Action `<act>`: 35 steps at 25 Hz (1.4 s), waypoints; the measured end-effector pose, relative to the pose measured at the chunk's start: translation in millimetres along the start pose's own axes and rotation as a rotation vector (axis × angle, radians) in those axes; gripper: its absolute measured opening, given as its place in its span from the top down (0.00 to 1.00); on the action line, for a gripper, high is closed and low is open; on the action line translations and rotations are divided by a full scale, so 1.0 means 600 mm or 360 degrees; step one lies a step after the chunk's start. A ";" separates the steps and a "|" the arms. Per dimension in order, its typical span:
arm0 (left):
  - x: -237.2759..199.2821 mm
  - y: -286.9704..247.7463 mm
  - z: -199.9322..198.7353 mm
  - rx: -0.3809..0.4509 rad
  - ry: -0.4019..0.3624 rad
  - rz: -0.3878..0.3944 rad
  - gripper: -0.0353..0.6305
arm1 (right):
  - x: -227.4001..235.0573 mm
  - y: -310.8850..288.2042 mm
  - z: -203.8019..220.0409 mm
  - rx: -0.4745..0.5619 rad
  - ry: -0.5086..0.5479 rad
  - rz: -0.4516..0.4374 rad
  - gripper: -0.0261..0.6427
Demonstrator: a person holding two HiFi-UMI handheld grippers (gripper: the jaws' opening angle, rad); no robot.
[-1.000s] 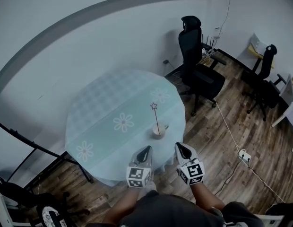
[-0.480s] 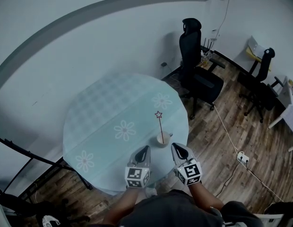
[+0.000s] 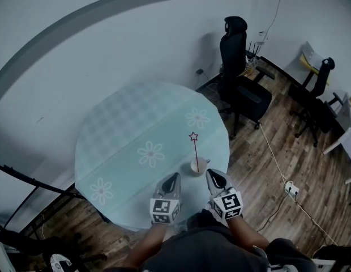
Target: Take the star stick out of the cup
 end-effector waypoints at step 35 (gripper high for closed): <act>-0.051 -0.123 0.054 -0.0232 0.0061 -0.0303 0.94 | 0.115 -0.247 0.092 -0.0508 -0.0057 -0.0305 0.87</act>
Point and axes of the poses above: the fingertips, and each gripper's own axes: y backward along the fingers, x to its right, z out of its underside, the point moved 5 cm from there along y, backward along the fingers, and after that the axes turned 9 degrees about -y, right-handed, at the moved point
